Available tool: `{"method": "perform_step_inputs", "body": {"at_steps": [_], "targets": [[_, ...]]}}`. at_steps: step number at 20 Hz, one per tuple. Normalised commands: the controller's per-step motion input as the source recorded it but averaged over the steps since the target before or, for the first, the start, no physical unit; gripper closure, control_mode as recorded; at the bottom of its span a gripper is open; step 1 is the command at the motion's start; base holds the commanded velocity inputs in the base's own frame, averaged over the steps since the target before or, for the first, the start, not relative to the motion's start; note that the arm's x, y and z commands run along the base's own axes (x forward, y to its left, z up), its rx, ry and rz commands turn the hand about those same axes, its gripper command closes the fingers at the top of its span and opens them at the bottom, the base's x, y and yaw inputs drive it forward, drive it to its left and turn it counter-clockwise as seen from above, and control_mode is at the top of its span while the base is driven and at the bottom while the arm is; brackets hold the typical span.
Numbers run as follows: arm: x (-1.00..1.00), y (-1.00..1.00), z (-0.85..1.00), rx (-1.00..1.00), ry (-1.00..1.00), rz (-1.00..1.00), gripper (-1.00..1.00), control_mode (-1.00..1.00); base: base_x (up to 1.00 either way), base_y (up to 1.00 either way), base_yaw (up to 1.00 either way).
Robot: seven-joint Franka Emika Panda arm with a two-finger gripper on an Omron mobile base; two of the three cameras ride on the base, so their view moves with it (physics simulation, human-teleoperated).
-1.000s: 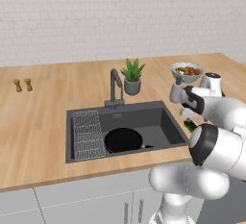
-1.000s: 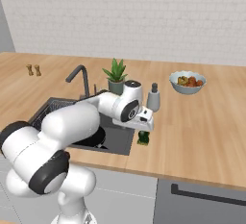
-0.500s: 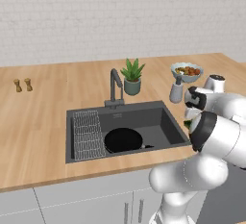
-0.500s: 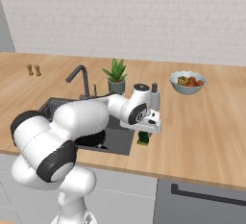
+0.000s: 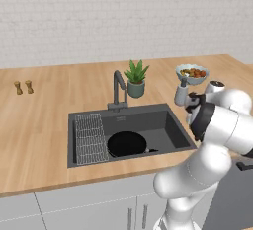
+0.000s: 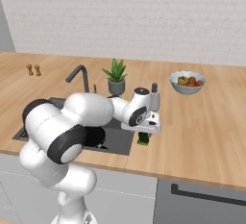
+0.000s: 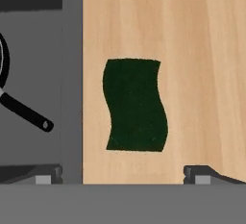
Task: Pick the pan and sponge and place them into the sink. Then turn on the water.
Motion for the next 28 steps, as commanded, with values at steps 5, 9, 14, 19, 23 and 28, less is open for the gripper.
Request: {"method": "perform_step_inputs", "body": {"at_steps": [5, 9, 14, 19, 23, 28], "targets": [[0.18, 0.00, -0.17, 0.00, 0.00, 0.06, -1.00, -1.00, 0.00, 0.00, 0.00], [0.13, -0.11, -0.13, 0.02, 0.00, 0.06, -1.00, -1.00, 0.00, 0.00, 0.00], [0.01, -0.01, -0.14, 0.00, 0.00, 0.04, -1.00, -1.00, 0.00, 0.00, 0.00], [0.00, 0.00, -0.19, 0.00, 0.00, 0.03, -1.00, -1.00, 0.00, 0.00, 0.00], [0.00, 0.00, -0.22, 0.00, 0.00, 0.03, -1.00, -1.00, 0.00, 0.00, 0.00], [0.00, 0.00, -0.12, 0.00, 0.00, 0.03, -1.00, -1.00, 0.00, 0.00, 0.00]]}}
